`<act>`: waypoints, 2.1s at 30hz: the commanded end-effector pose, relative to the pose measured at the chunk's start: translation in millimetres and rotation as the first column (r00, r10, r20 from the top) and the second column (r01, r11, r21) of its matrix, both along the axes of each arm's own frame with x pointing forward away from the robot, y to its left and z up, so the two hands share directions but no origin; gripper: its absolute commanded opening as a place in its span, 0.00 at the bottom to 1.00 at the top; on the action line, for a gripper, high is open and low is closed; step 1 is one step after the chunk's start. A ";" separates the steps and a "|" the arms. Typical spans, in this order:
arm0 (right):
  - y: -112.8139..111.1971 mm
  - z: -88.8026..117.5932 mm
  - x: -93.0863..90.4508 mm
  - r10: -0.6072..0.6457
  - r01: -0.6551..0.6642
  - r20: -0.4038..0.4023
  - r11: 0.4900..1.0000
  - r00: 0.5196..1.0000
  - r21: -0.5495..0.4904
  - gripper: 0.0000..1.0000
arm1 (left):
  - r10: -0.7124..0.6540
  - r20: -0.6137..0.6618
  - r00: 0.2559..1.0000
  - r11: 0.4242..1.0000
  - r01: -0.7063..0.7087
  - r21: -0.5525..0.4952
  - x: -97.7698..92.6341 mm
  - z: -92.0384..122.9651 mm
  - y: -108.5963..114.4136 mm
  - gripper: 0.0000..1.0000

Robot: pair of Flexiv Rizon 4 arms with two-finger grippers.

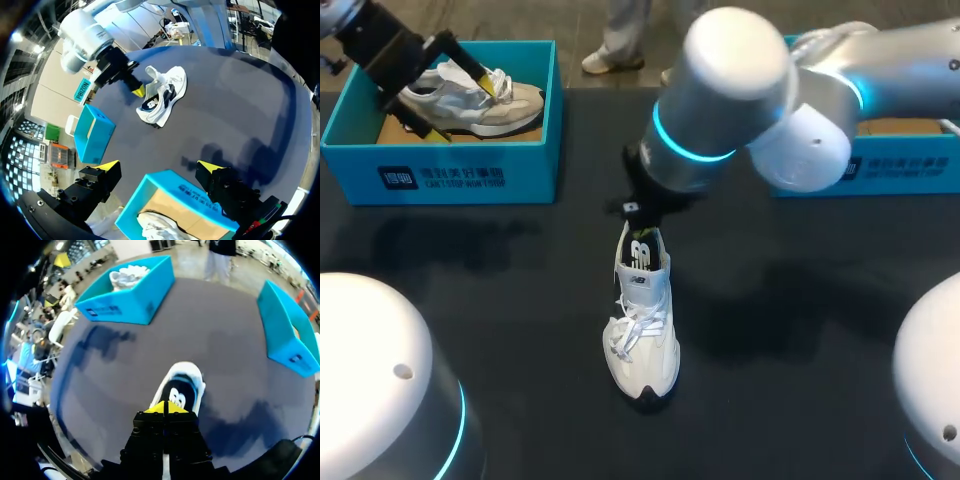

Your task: Take the shoe out of the shoebox, open the shoe tongue, remove and reinsert the insole, then place the shoe into the shoebox

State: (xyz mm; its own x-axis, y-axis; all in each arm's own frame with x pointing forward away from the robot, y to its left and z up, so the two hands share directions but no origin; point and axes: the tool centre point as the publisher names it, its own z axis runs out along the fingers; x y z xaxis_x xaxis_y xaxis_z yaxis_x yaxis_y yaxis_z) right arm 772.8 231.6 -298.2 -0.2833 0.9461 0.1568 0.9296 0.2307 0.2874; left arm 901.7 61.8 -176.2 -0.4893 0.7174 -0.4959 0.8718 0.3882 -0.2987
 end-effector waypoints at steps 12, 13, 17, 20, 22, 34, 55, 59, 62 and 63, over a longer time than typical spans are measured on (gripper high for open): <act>2.8 -25.2 -29.2 -0.146 0.127 -0.073 0.969 0.987 -0.213 0.00 | -0.005 -0.010 1.000 1.000 0.005 0.003 6.8 -1.6 -1.7 1.00; 2.9 -27.7 -30.2 -0.150 0.129 -0.083 0.968 0.985 -0.214 0.00 | -0.005 -0.010 1.000 1.000 0.005 0.003 6.8 -1.6 -1.7 1.00; 1.9 -42.1 -33.8 -0.171 0.146 -0.109 0.968 0.979 -0.205 0.00 | -0.005 -0.010 1.000 1.000 0.005 0.003 6.8 -1.6 -1.7 1.00; -0.5 -52.8 -34.3 -0.179 0.154 -0.120 0.969 0.977 -0.191 0.00 | -0.005 -0.010 1.000 1.000 0.005 0.003 6.8 -1.6 -1.7 1.00; -1.6 -57.9 -33.4 -0.185 0.160 -0.125 0.969 0.975 -0.188 0.00 | -0.005 -0.010 1.000 1.000 0.005 0.003 6.8 -1.6 -1.7 1.00; -8.9 -92.2 -24.7 -0.203 0.167 -0.179 0.966 0.963 -0.198 0.00 | -0.005 -0.010 1.000 1.000 0.005 0.003 6.8 -1.6 -1.7 1.00; -19.0 -66.2 14.2 -0.143 0.129 -0.038 0.962 0.989 -0.240 0.00 | -0.005 -0.010 1.000 1.000 0.005 0.003 6.8 -1.6 -1.7 1.00; -17.9 -73.1 25.4 -0.133 0.123 -0.026 0.965 0.991 -0.233 0.00 | -0.005 -0.010 1.000 1.000 0.005 0.003 6.8 -1.6 -1.7 1.00; -14.7 -80.0 30.7 -0.126 0.115 -0.037 0.966 0.991 -0.231 0.00 | -0.005 -0.010 1.000 1.000 0.005 0.003 6.8 -1.6 -1.7 1.00; -13.4 -82.2 31.7 -0.123 0.111 -0.040 0.966 0.992 -0.232 0.00 | -0.005 -0.010 1.000 1.000 0.005 0.003 6.8 -1.6 -1.7 1.00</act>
State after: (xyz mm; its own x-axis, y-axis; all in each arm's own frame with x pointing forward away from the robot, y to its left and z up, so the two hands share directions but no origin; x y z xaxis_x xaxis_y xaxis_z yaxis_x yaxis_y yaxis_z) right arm 798.2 213.9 -369.9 -0.1619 0.9849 -0.0612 0.9646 0.1711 0.2006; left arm 908.2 60.2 -178.6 -0.4908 0.7192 -0.4918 0.8707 0.3845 -0.3066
